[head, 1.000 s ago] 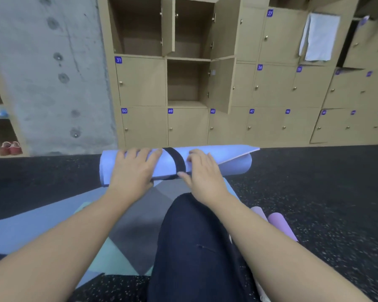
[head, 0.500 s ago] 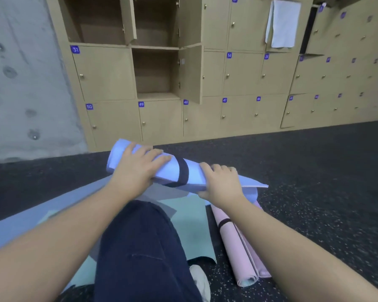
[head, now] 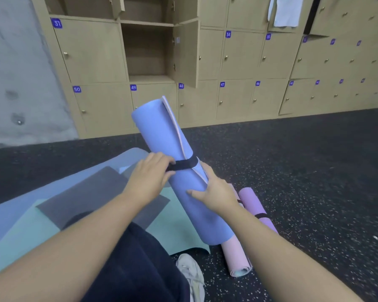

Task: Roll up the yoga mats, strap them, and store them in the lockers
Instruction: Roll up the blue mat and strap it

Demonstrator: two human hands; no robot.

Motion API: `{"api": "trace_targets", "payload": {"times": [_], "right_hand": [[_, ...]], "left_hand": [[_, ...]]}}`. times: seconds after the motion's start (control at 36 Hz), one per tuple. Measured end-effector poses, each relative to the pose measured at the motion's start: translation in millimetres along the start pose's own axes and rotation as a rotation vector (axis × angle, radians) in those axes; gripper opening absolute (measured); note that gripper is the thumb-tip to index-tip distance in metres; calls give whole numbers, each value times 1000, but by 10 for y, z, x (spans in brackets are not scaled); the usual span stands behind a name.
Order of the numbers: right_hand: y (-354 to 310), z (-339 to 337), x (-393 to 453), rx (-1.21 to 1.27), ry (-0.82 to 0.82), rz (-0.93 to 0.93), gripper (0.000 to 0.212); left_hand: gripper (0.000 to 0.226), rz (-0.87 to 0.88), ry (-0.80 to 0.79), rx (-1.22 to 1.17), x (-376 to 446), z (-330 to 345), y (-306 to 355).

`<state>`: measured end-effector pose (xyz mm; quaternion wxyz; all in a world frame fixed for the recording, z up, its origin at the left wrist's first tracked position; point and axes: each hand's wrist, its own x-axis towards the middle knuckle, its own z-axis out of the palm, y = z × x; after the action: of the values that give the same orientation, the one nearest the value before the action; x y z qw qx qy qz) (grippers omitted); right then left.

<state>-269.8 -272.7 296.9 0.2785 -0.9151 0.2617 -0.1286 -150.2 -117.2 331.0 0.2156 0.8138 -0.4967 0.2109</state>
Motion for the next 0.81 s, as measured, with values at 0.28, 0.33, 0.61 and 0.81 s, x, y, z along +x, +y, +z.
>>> {"api": "trace_targets", "payload": {"times": [0.28, 0.33, 0.61, 0.81], "right_hand": [[65, 189, 44, 97, 45, -44, 86], [105, 216, 33, 112, 49, -37, 86], [263, 343, -41, 78, 71, -18, 67], [327, 304, -117, 260, 114, 33, 62]], "left_hand": [[8, -42, 38, -111, 111, 50, 43], [7, -32, -50, -93, 125, 36, 42], [23, -175, -263, 63, 55, 179, -107], [38, -20, -296, -154, 21, 253, -130]]}}
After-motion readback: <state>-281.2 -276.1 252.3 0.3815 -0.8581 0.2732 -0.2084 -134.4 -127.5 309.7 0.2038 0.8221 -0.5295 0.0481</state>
